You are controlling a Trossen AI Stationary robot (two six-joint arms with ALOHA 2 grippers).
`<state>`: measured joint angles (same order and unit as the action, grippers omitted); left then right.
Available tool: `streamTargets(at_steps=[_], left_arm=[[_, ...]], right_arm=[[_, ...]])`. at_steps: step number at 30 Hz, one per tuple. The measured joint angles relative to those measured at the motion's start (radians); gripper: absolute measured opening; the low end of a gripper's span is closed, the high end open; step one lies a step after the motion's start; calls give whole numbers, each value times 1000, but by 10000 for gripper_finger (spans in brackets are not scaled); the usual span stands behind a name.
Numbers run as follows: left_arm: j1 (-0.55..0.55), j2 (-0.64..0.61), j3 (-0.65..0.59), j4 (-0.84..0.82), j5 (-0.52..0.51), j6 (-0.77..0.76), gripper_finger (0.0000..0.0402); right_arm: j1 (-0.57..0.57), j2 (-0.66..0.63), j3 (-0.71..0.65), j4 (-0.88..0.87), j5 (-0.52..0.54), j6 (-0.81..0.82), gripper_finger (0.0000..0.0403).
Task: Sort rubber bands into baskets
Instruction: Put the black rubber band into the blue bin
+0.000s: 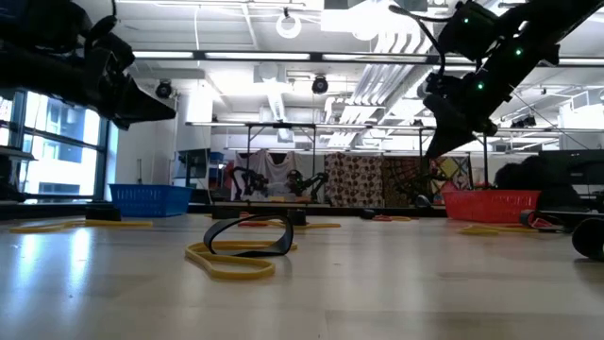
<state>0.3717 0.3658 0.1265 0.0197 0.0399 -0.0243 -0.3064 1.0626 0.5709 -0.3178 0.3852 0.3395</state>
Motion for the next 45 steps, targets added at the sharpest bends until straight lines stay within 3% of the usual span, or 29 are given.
streamTargets(at_steps=[17, 26, 31, 36, 45], left_arm=[[-43, 167, 27, -1, 99, 2, 0], [-145, 203, 30, -8, 47, -43, 0], [-190, 226, 122, -168, -50, -43, 0], [-235, 259, 212, -277, -77, -46, 0], [-308, 429, 282, -201, -75, -51, 0]], right_arm=[[175, 0, -49, 255, -41, -62, 0], [224, 4, -49, 301, -44, -94, 0], [245, 4, -49, 341, -44, -97, 0], [265, 5, -49, 347, -45, -116, 0], [301, 5, -49, 346, -45, -125, 0]])
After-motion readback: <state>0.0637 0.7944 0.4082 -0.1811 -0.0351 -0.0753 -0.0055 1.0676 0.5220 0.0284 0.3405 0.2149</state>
